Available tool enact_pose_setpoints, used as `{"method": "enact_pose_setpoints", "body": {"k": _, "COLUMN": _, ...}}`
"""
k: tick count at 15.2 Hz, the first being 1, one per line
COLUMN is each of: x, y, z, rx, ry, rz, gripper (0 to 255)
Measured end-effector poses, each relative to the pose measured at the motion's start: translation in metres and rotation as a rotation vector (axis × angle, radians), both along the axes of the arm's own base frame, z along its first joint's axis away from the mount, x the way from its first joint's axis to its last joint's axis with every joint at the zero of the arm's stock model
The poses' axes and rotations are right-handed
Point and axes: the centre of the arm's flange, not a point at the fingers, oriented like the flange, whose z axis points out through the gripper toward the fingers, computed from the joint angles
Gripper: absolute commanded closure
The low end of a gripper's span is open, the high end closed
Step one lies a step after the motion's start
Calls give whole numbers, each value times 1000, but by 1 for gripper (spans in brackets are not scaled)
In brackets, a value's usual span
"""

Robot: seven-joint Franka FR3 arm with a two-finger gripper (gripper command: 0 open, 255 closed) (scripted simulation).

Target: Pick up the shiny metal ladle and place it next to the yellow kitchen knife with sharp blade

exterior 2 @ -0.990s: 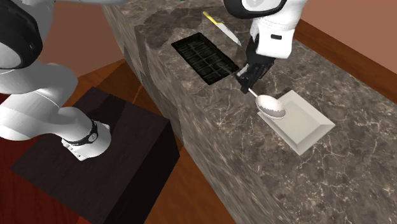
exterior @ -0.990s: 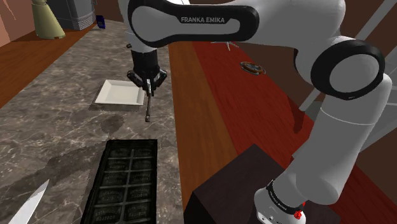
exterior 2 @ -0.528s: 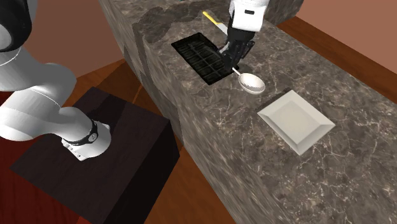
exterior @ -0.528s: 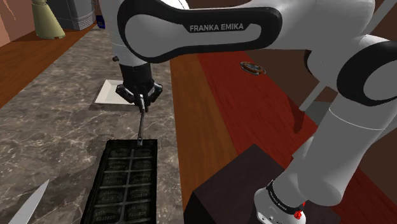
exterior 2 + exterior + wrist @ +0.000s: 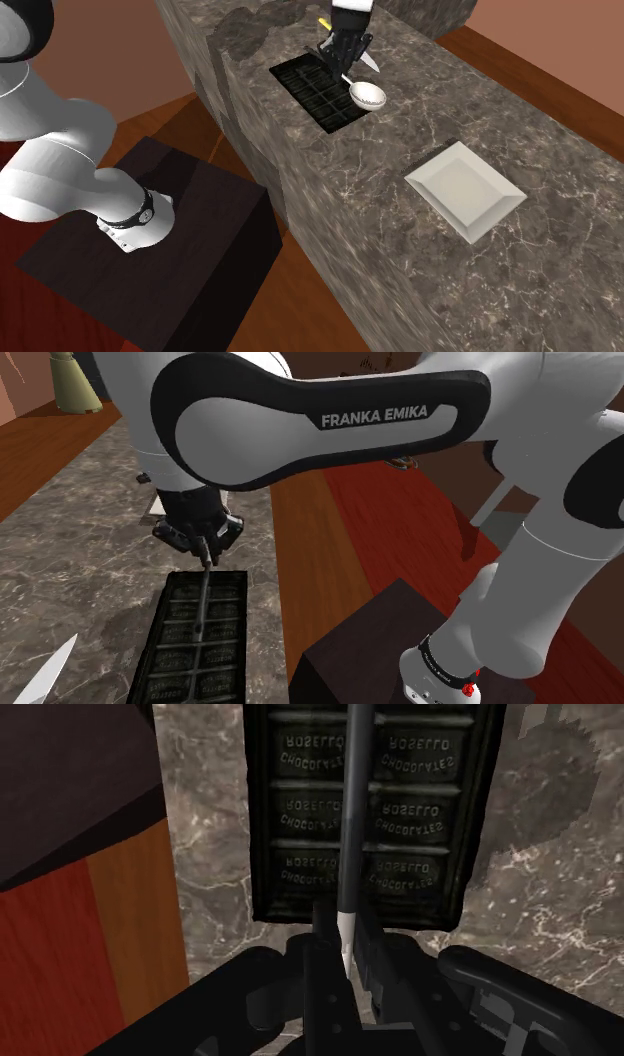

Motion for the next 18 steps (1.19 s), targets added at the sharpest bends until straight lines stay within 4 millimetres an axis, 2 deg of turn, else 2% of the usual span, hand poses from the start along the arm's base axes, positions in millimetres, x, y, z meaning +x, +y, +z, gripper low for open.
{"method": "enact_pose_setpoints", "body": {"k": 7, "x": -71, "y": 53, "z": -3, "rx": -1, "ry": 0, "rz": 0, "gripper": 255}}
{"method": "enact_pose_setpoints", "body": {"k": 18, "x": -184, "y": 150, "z": -4, "rx": 0, "ry": 0, "rz": 0, "gripper": 255}}
